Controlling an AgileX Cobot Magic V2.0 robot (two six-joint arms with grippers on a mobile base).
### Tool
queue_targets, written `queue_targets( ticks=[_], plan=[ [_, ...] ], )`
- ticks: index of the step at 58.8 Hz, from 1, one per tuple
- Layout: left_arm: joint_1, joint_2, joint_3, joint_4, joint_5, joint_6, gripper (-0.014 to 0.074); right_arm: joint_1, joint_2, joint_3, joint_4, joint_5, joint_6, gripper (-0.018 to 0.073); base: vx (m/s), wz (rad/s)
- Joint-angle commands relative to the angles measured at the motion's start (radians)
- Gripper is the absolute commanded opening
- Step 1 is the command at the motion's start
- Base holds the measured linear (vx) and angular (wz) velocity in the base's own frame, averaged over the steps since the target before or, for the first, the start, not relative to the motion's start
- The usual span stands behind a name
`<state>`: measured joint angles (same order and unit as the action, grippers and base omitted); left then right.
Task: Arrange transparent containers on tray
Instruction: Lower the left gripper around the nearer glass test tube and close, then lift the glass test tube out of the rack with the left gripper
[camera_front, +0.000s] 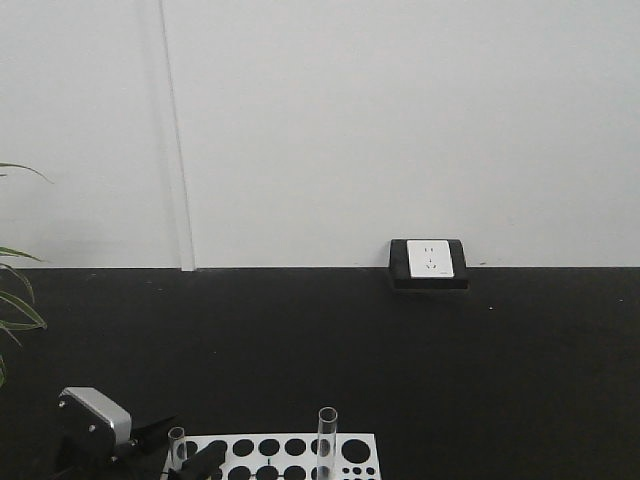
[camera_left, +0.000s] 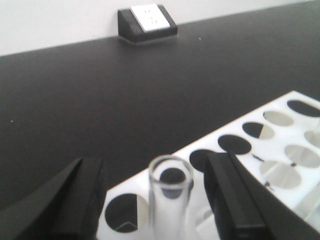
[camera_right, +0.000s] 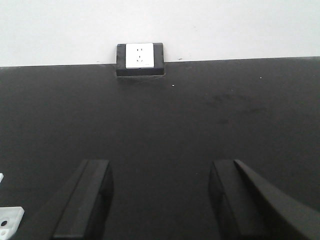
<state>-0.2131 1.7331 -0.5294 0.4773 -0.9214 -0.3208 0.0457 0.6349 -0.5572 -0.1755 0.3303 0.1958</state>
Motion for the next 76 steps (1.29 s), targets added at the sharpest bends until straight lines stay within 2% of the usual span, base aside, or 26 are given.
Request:
queue_targets(
  ticks=[1,19,53,62,76],
  plan=[
    [-0.007,-0.033,-0.023,-0.005,-0.063,-0.008,0.0534,-0.003,0.004,-0.031,-0.014,-0.076,-0.012,0.0494,0.0,0.0],
    [-0.007,-0.033,-0.023,-0.006,-0.035,-0.008,0.0454,-0.003,0.004,-0.031,-0.014,-0.076,-0.012,0.0494,0.0,0.0],
    [-0.006,-0.061,-0.023,-0.008,-0.036,-0.008,0.0136,-0.003,0.004,-0.031,-0.014,-0.08,-0.012,0.0494,0.0,0.0],
    [-0.006,-0.129,-0.023,-0.009,-0.022,-0.008,0.0111,-0.003,0.004,-0.031,-0.014,-0.094,-0.012,0.0494,0.0,0.0],
    [-0.006,-0.284,-0.023,-0.015,0.104,-0.008,0.0111,-0.003,0.004,-0.031,-0.014,-0.117,-0.012,0.0491,0.0,0.0]
  ],
)
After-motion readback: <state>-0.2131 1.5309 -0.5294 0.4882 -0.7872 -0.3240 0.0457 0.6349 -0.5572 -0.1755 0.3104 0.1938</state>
